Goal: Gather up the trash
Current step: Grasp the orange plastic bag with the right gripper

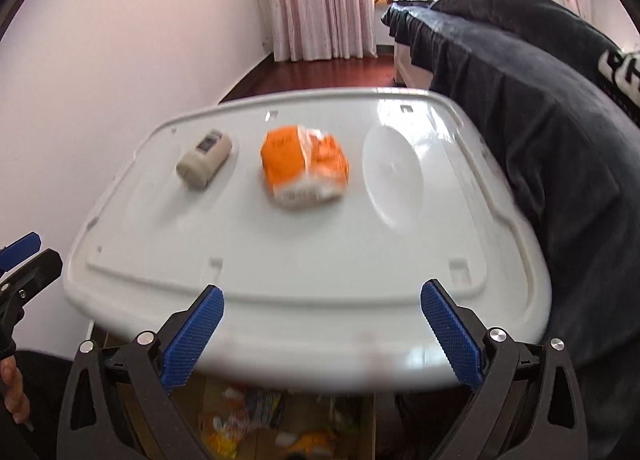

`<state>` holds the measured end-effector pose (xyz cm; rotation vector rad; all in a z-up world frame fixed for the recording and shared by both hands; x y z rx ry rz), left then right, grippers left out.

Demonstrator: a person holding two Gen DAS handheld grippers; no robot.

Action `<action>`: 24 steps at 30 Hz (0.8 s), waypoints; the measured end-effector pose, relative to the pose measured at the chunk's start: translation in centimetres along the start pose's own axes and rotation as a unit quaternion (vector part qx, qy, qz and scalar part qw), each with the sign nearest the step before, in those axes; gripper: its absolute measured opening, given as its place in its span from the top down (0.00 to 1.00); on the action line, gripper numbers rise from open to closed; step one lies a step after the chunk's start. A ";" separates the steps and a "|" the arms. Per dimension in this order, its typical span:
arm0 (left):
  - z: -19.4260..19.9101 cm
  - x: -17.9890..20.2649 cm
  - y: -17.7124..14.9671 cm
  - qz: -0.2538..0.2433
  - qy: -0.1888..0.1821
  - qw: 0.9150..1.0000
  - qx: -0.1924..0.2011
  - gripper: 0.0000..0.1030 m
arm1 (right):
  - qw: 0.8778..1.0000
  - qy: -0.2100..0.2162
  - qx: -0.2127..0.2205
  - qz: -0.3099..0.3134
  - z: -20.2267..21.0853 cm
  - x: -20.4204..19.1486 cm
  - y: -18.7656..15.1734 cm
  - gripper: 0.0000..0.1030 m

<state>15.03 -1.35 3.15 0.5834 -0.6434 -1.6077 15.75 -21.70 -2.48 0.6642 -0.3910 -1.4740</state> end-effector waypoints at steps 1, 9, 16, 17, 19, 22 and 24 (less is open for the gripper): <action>-0.6 -0.2 1.1 -0.002 0.004 1.000 0.007 0.10 | 1.000 0.001 0.004 0.002 -0.6 -0.1 1.2 0.06; -3.5 -3.1 2.5 0.024 0.057 0.998 0.013 0.10 | 1.000 0.010 -0.001 0.013 -7.5 -1.2 7.4 0.06; -3.8 -3.5 2.4 0.043 0.047 0.998 -0.003 0.10 | 0.999 0.000 -0.021 0.033 -13.1 -2.5 9.7 0.06; -3.9 -3.4 2.3 0.047 0.042 0.998 -0.007 0.10 | 0.999 0.000 -0.025 0.030 -13.6 -2.5 9.7 0.06; -4.0 -3.3 2.2 0.055 0.030 0.998 -0.014 0.10 | 0.999 0.001 -0.033 0.022 -14.6 -2.3 9.8 0.06; -4.2 -3.3 2.2 0.059 0.027 0.998 -0.015 0.10 | 0.999 0.004 -0.046 0.007 -16.0 -1.9 9.8 0.06; -4.1 -3.2 2.3 0.058 0.029 0.998 -0.013 0.10 | 0.999 0.004 -0.052 0.000 -16.7 -1.7 9.8 0.06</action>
Point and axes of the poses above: each gripper's, at about its wrist camera, not at the fingertips, and z roughly against the way its jaws point, x to its right, y to its top, the point moved 9 cm from there along -z, roughly the way its jaws point, and after that the axes turned 4 degrees about y, right-handed, at the moved point
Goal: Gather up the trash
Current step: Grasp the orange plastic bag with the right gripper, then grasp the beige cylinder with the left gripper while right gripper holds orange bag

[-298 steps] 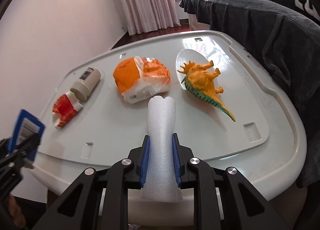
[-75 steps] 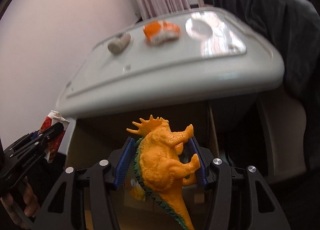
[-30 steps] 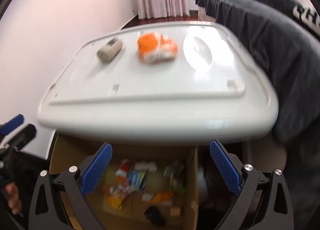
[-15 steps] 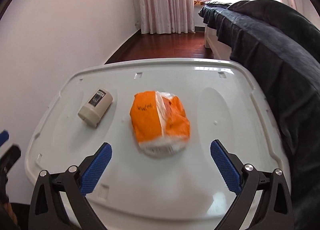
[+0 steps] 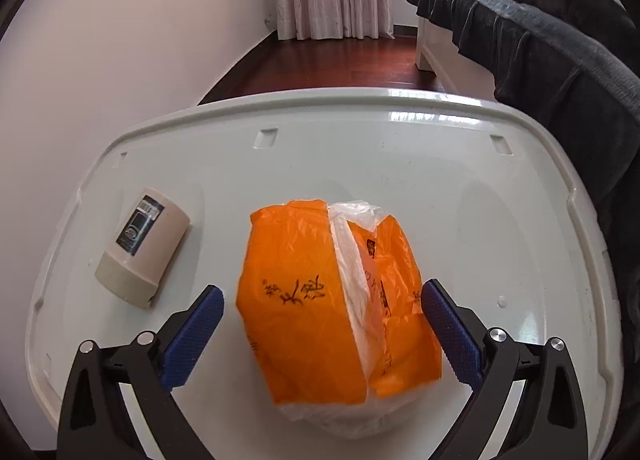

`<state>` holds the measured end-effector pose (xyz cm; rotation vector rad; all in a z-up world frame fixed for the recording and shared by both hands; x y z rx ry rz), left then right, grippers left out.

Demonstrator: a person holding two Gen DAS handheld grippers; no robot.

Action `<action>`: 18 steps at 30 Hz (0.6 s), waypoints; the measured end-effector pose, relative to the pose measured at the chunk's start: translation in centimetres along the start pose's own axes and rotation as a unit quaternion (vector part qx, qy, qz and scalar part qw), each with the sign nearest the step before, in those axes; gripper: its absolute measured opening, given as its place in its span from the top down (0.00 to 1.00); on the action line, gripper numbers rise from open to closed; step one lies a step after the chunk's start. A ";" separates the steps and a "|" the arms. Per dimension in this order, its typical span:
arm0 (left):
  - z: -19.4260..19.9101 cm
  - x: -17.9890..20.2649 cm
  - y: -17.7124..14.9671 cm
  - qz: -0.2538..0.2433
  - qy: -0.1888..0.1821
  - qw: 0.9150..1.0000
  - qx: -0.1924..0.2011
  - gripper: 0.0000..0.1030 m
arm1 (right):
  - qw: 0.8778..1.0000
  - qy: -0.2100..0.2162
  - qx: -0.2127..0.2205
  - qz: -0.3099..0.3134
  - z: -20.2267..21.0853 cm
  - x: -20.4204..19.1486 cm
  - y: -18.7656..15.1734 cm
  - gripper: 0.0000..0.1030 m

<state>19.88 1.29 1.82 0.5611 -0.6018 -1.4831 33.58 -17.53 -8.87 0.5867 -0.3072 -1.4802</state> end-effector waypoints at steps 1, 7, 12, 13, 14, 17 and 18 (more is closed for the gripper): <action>0.0 0.0 0.0 -0.001 0.001 1.000 0.001 0.10 | 1.000 -0.003 -0.004 -0.002 -0.3 0.2 0.0 0.06; -0.3 0.2 -0.2 -0.003 0.000 1.000 -0.005 0.10 | 0.999 -0.037 -0.012 0.015 -1.6 0.6 -0.8 0.11; -0.4 0.4 -0.2 -0.007 0.005 1.000 -0.002 0.10 | 0.998 -0.066 0.001 0.005 -0.9 1.4 -0.6 0.40; -0.4 0.3 -0.3 -0.008 0.007 1.000 -0.001 0.10 | 0.997 -0.072 0.003 0.005 -0.7 1.6 -0.7 0.45; -0.4 0.3 -0.3 -0.008 0.009 1.000 0.000 0.10 | 0.997 -0.079 0.004 0.007 -0.6 1.7 -0.8 0.49; -0.8 0.2 -0.5 -0.011 0.018 1.000 -0.001 0.10 | 0.996 -0.089 0.010 0.011 -0.2 2.0 -1.2 0.62; -1.1 0.2 -0.6 -0.012 0.020 1.000 -0.003 0.10 | 0.996 -0.091 0.011 0.011 0.1 2.1 -1.4 0.65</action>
Point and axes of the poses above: each gripper's, at about its wrist camera, not at the fingertips, and z roughly against the way its jaws point, x to its right, y to its top, the point moved 9 cm from there along -z, roughly the way its jaws point, and after that the axes turned 4 degrees about y, right-handed, at the moved point
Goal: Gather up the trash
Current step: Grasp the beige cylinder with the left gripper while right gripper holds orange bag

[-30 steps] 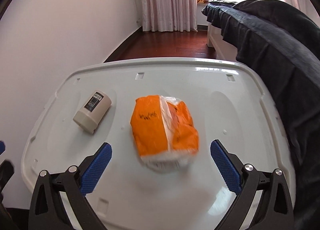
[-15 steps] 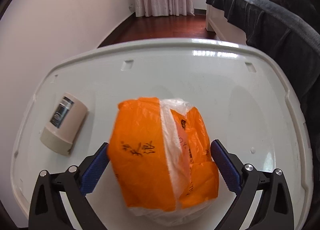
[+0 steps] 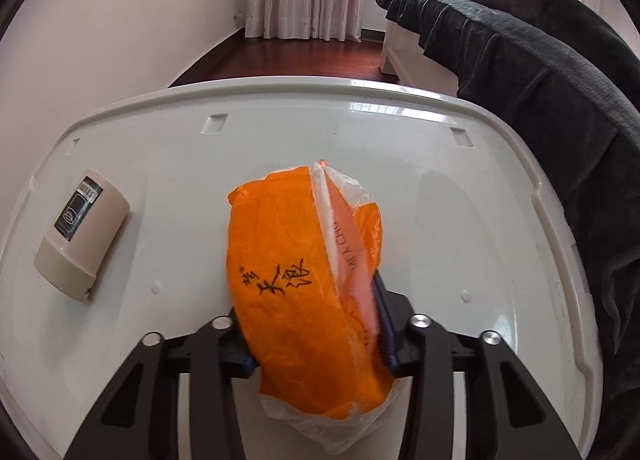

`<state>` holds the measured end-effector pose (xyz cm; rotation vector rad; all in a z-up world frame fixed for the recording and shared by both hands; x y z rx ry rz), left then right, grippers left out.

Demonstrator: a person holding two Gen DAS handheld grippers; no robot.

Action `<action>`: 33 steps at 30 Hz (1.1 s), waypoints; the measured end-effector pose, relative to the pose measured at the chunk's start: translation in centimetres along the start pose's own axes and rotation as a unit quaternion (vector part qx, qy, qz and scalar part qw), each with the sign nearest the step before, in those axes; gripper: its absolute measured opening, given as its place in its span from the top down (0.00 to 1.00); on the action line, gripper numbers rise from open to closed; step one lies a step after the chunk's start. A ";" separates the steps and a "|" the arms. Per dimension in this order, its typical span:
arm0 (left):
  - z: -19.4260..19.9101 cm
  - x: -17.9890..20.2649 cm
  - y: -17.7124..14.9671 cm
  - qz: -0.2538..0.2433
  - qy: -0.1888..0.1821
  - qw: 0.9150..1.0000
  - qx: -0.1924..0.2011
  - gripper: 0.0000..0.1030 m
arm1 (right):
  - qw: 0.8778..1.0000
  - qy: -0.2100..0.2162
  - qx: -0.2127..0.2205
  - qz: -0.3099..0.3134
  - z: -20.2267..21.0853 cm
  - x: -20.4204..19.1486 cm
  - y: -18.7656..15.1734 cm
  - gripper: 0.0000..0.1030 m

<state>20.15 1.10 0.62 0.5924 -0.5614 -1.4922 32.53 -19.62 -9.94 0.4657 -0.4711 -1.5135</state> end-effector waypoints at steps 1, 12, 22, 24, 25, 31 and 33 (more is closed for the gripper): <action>-0.3 0.0 -0.2 0.000 0.002 1.000 -0.003 0.10 | 1.000 0.001 0.000 -0.001 0.1 0.0 -0.2 0.69; -3.1 0.3 -1.8 0.011 -0.013 0.998 -0.052 0.10 | 0.998 0.050 -0.035 -0.024 4.8 2.4 -6.6 0.77; -6.7 3.0 -0.1 -0.021 -0.039 0.996 -0.073 0.10 | 0.993 0.077 -0.036 -0.077 7.8 4.6 -10.1 0.76; -7.7 3.6 0.7 -0.042 -0.034 0.996 -0.072 0.10 | 0.993 0.080 -0.035 -0.080 7.9 4.5 -10.2 0.76; -8.3 4.0 1.2 -0.055 -0.033 0.995 -0.072 0.10 | 0.992 0.084 -0.035 -0.084 7.8 4.5 -10.2 0.76; -11.7 4.8 3.0 -0.077 -0.020 0.994 -0.079 0.10 | 0.993 0.083 -0.030 -0.081 7.5 4.6 -9.5 0.75; -13.0 4.9 3.6 -0.080 -0.016 0.993 -0.082 0.10 | 0.993 0.083 -0.030 -0.078 7.5 4.6 -9.5 0.75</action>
Point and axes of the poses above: each gripper's, at about its wrist camera, not at the fingertips, and z roughly against the way its jaws point, x to its right, y to its top, the point moved 9 cm from there along -z, roughly the way its jaws point, and after that the axes turned 4 degrees about y, right-handed, at the moved point
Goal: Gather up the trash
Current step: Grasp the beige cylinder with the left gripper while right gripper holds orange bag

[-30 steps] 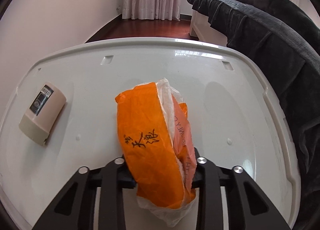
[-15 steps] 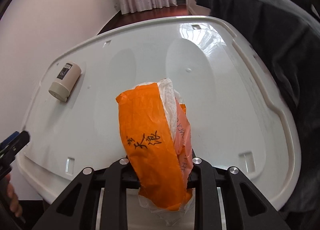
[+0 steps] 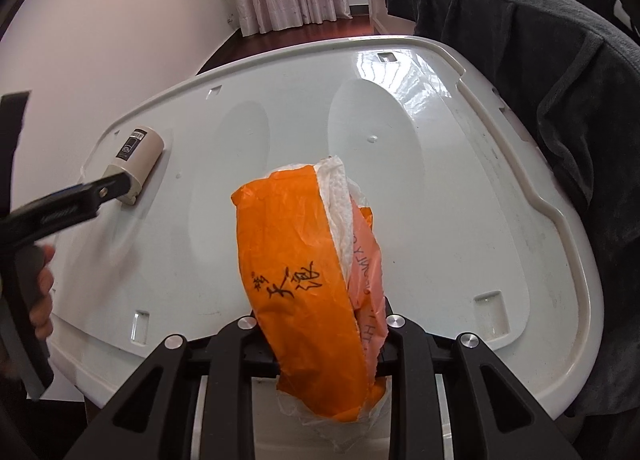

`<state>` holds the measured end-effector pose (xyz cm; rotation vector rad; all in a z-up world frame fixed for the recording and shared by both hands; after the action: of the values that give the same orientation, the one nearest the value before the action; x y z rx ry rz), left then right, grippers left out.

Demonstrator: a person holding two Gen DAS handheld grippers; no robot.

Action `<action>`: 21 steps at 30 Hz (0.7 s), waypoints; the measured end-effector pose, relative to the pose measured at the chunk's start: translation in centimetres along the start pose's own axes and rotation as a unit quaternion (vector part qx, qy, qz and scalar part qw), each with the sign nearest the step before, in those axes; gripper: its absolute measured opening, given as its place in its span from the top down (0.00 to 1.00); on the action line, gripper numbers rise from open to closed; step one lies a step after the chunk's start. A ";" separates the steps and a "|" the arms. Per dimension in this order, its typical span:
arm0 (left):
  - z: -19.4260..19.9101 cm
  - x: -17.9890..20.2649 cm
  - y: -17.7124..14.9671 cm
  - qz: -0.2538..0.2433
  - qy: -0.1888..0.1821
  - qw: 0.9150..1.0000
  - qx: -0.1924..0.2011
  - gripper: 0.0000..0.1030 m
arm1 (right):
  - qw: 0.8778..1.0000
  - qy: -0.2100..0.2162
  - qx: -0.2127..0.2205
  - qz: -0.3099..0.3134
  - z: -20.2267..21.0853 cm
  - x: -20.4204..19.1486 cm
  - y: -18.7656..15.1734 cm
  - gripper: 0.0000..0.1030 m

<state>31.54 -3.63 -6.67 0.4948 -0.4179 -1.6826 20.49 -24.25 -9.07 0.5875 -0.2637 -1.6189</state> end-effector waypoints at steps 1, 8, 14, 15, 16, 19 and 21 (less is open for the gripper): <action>-0.7 0.0 0.4 0.000 0.002 1.000 -0.002 0.10 | 1.000 0.001 0.000 0.000 0.0 0.0 0.0 0.75; -4.4 -1.2 1.5 0.003 0.028 0.999 -0.025 0.10 | 1.000 0.001 0.000 0.006 0.1 0.1 -0.2 0.75; -5.0 -2.3 1.9 0.024 0.019 1.000 -0.001 0.10 | 1.000 0.004 -0.003 0.002 0.1 0.0 -0.1 0.75; -4.9 -2.4 1.9 0.024 0.023 0.999 0.003 0.11 | 1.000 0.004 -0.003 0.001 0.1 0.0 0.0 0.75; -4.9 -2.3 1.9 0.024 0.024 0.999 0.003 0.11 | 1.000 0.003 -0.003 0.002 0.1 0.0 -0.1 0.75; -4.4 -2.1 1.9 0.018 0.020 1.000 0.009 0.30 | 1.000 0.001 -0.004 0.002 0.2 0.2 0.0 0.75; -3.9 -1.4 1.8 0.003 0.020 1.000 0.017 0.49 | 1.000 0.002 -0.004 0.000 0.2 0.2 0.1 0.75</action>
<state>35.30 -2.49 -8.85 0.5501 -0.4198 -1.6589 20.45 -24.48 -8.93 0.5845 -0.2537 -1.6187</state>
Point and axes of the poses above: each gripper's, at about its wrist camera, not at the fingertips, and z roughly against the way its jaws point, x to its right, y to its top, the point moved 9 cm from there along -z, roughly the way its jaws point, and after that the axes turned 4 degrees about y, right-handed, at the moved point
